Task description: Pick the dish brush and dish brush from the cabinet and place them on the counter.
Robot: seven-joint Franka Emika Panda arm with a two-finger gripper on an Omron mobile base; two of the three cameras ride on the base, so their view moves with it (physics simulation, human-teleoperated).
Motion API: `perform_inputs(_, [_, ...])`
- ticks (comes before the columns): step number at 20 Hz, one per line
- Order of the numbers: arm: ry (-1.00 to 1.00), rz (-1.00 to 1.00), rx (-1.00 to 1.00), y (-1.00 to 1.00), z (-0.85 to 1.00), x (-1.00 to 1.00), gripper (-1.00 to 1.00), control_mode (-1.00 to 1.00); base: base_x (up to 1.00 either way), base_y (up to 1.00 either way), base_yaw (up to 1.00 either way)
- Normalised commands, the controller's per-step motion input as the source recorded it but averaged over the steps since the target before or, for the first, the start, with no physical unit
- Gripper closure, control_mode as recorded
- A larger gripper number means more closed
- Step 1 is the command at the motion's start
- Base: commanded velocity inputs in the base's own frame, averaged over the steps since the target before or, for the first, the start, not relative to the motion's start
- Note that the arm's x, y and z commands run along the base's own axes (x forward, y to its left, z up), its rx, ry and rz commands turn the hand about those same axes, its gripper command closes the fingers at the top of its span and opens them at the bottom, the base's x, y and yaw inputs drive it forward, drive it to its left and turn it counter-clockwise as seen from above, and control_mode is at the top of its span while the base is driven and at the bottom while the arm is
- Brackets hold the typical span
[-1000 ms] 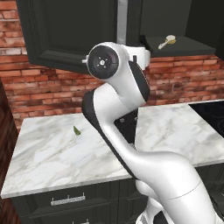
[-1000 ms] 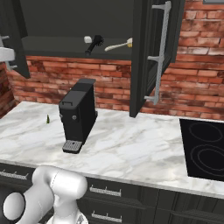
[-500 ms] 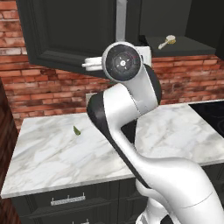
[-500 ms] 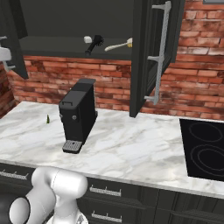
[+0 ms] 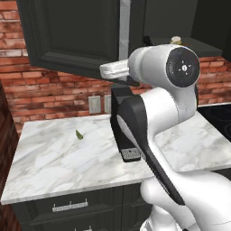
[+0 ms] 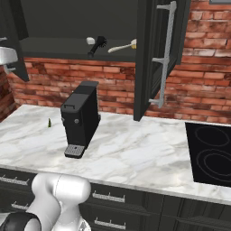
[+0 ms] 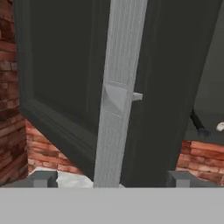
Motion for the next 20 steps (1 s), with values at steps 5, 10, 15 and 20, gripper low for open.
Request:
perform_inputs(5, [-0.02,0.09,0.02,-0.35,0.16,-0.23,-1.00,-1.00,0.00,0.00,0.00])
perform_inputs(10, [0.00,0.04,0.01,-0.37,0.14,-0.10,-1.00,-1.00,0.00,0.00,0.00])
perform_inputs(15, [0.00,0.05,0.05,-0.42,0.14,-0.01,-1.00,-1.00,0.00,0.00,0.00])
perform_inputs(20, [0.00,0.08,0.04,-0.42,0.04,0.00,-1.00,-1.00,0.00,0.00,0.00])
